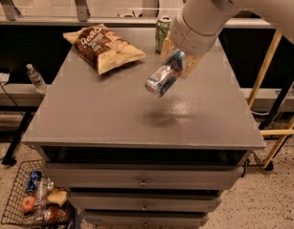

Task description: Place redbull can upright

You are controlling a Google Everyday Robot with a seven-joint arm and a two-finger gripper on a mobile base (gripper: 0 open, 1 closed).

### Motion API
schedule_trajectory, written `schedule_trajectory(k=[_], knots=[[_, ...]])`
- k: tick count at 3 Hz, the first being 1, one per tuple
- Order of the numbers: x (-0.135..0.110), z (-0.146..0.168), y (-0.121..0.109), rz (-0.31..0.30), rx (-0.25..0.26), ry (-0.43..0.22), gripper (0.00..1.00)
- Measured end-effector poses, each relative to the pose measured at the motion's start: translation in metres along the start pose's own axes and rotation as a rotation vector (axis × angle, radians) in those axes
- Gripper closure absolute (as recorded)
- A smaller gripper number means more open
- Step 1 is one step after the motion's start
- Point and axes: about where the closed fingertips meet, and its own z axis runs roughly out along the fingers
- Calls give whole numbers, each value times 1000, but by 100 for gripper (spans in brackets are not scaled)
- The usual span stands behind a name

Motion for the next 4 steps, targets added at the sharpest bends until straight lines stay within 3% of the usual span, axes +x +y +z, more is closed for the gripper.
schedule_trajectory(k=[1, 2, 3, 4], knots=[[0, -1, -2, -108, 7, 3, 100], [0, -1, -2, -108, 7, 3, 100], [1, -6, -5, -187, 38, -8, 100], [4, -22, -18, -281, 157, -59, 100]])
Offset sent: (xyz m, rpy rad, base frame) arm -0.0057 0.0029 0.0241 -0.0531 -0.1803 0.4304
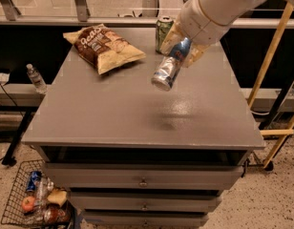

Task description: Place redbull can upright

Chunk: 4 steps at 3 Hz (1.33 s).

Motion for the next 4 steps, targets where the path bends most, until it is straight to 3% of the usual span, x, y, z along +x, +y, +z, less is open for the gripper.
schedule_trajectory(k=[1, 3, 4], knots=[[0, -11, -8, -112, 120, -28, 100], [17, -11, 0, -350, 294, -101, 100], [17, -11, 0, -350, 294, -101, 100]])
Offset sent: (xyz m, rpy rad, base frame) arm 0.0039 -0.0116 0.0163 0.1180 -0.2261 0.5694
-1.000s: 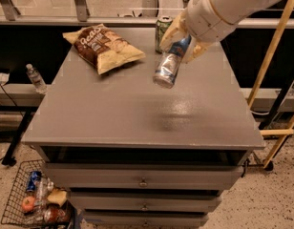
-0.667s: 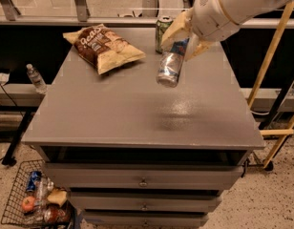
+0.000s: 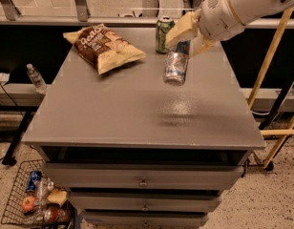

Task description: Place redbull can upright

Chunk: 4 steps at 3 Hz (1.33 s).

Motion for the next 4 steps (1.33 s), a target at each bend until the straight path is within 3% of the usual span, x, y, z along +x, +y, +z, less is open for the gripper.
schedule_trajectory(k=[1, 2, 3, 4], knots=[[-2, 2, -3, -73, 21, -22, 100], [-11, 5, -9, -239, 78, -108, 100], [-23, 0, -9, -436, 104, -167, 100], [-35, -10, -10, -629, 63, -143, 100]])
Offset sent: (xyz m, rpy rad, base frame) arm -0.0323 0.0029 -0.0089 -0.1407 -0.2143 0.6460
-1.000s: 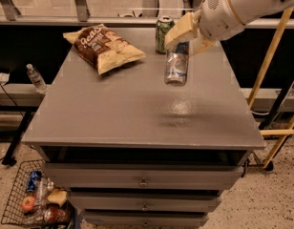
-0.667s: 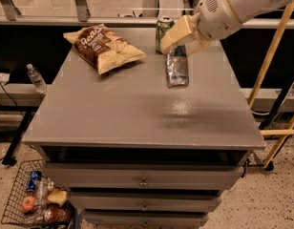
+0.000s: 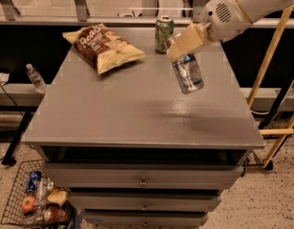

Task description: Place redbull can upright

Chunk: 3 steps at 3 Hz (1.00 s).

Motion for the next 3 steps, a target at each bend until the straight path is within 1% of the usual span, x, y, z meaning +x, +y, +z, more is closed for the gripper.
schedule_trajectory(k=[1, 2, 3], knots=[[-2, -4, 2, -121, 14, 116, 100], [-2, -9, 1, -146, 16, 138, 100], [-2, -8, 0, -145, 17, 138, 100]])
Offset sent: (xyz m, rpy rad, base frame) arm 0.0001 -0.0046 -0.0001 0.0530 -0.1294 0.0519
